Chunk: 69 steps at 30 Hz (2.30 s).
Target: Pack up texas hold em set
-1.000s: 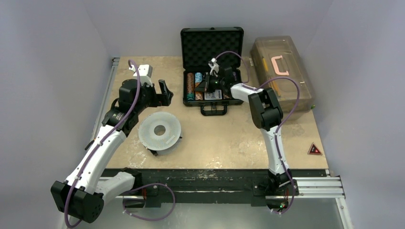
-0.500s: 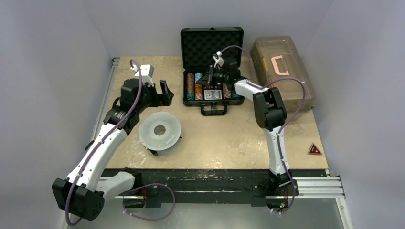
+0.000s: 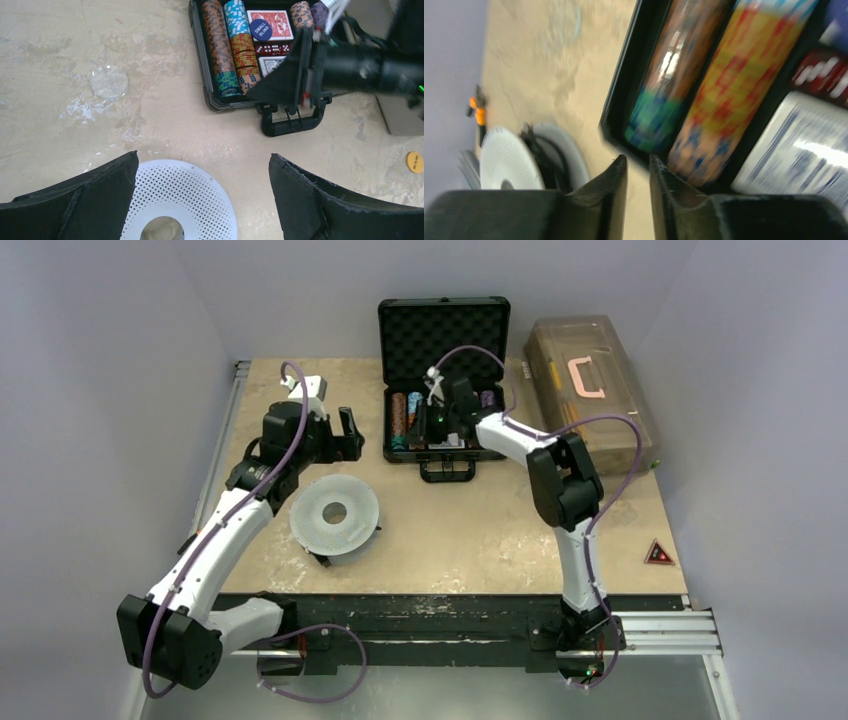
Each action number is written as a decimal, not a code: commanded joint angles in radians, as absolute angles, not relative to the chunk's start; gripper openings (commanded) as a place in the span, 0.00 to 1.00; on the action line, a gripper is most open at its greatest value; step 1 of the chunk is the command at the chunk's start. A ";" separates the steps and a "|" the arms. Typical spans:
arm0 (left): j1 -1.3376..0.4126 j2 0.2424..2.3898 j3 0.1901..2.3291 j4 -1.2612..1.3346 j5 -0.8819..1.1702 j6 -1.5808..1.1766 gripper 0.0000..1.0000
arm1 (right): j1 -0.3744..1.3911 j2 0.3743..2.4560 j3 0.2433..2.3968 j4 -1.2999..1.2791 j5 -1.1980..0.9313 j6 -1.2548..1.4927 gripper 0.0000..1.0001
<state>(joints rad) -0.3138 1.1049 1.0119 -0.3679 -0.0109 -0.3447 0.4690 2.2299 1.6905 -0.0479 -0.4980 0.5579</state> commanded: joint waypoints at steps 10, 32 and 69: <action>-0.155 1.657 1.471 -0.675 0.036 -0.409 0.98 | 0.699 1.537 1.302 -0.374 -0.012 0.275 0.77; -0.080 2.317 2.091 -1.027 -0.135 -0.619 0.94 | 0.699 1.337 1.000 -0.249 -0.134 0.241 0.99; -0.038 2.446 2.188 -1.098 -0.111 -0.906 0.61 | 0.698 1.327 1.002 -0.279 -0.086 0.235 0.99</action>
